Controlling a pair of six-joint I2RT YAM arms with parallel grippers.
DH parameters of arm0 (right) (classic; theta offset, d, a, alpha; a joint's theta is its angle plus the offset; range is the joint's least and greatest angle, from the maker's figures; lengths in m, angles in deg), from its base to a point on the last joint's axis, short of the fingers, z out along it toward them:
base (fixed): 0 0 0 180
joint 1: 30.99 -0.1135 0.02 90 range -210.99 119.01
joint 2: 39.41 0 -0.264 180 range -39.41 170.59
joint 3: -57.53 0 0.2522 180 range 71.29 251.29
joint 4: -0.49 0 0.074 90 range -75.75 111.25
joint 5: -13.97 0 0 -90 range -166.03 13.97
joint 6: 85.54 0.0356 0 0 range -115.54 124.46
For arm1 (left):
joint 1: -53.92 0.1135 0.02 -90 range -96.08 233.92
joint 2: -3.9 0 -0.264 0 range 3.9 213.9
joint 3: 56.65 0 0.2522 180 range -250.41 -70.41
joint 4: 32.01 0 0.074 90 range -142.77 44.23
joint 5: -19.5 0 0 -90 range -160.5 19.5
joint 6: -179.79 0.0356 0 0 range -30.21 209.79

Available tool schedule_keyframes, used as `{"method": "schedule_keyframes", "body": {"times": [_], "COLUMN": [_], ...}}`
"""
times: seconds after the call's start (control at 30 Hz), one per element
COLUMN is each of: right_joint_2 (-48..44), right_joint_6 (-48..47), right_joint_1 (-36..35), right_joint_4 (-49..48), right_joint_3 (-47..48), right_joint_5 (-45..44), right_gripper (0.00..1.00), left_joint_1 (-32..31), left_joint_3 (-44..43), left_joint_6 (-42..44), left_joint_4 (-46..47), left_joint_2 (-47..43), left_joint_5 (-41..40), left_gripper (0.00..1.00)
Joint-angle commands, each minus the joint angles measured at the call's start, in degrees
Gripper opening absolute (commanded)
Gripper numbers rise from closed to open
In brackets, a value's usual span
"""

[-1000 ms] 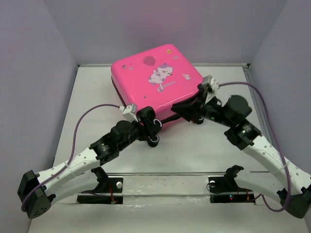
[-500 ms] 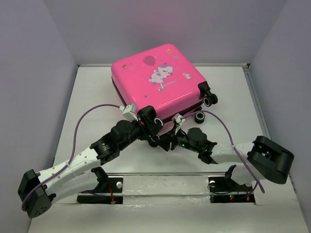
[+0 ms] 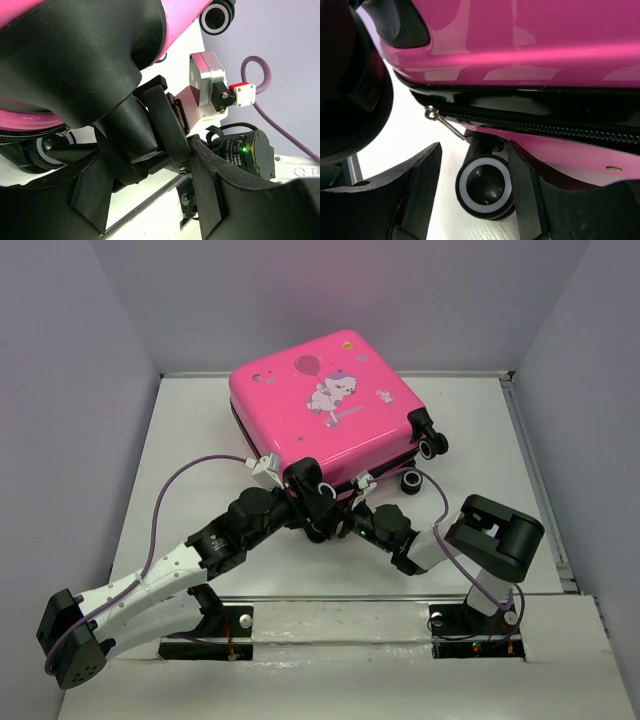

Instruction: Pack the luggage

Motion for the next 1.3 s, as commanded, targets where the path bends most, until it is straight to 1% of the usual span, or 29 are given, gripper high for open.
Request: {"method": "schedule_keyframes", "body": {"times": [0.0,0.2,0.3,0.33,0.43,0.5,0.57,0.93,1.07,1.13,1.27], "right_joint_2": [0.9,2.3,2.2,2.1,1.0,-0.1,-1.7,-5.4,-4.6,-3.3,-2.3], "right_joint_6": [-0.7,0.8,1.4,1.6,2.5,2.7,2.3,1.2,1.5,2.3,3.5], "right_joint_1": [-0.6,-0.6,-0.6,-0.6,-0.6,-0.6,-0.6,-0.6,-0.6,-0.6,-0.6], "right_joint_4": [-19.1,-23.4,-25.0,-25.6,-27.7,-27.6,-27.6,-27.6,-27.0,-25.7,-27.3], "right_joint_3": [2.7,5.7,6.6,6.7,6.5,6.1,4.7,0.8,2.2,4.0,5.6], "right_joint_5": [-4.1,-2.9,-3.4,-3.7,-3.7,-3.8,-5.5,-9.6,-7.0,-5.9,-6.5], "right_gripper": [0.62,0.61,0.58,0.55,0.53,0.54,0.58,0.6,0.57,0.54,0.4], "left_joint_1": [-0.9,-1.0,-0.9,-0.9,-0.9,-1.0,-0.9,-1.0,-1.1,-1.3,-1.9], "left_joint_3": [-2.9,-3.0,-2.9,-2.8,-2.3,-1.8,-1.7,-1.0,-1.2,-1.5,-1.5], "left_joint_6": [2.3,1.4,1.2,1.0,0.7,0.4,0.0,-0.5,-0.9,-1.0,-1.1], "left_joint_4": [21.0,22.1,22.4,22.6,23.2,23.9,24.6,26.5,27.9,28.2,28.9], "left_joint_2": [-2.7,-2.1,-1.7,-1.7,-1.9,-1.9,-2.0,-0.2,0.5,0.9,1.2], "left_joint_5": [2.7,2.7,2.6,2.6,2.3,2.3,2.4,3.0,3.4,3.9,3.7], "left_gripper": [0.06,0.06,0.06,0.06,0.06,0.06,0.06,0.06,0.06,0.06,0.06]}}
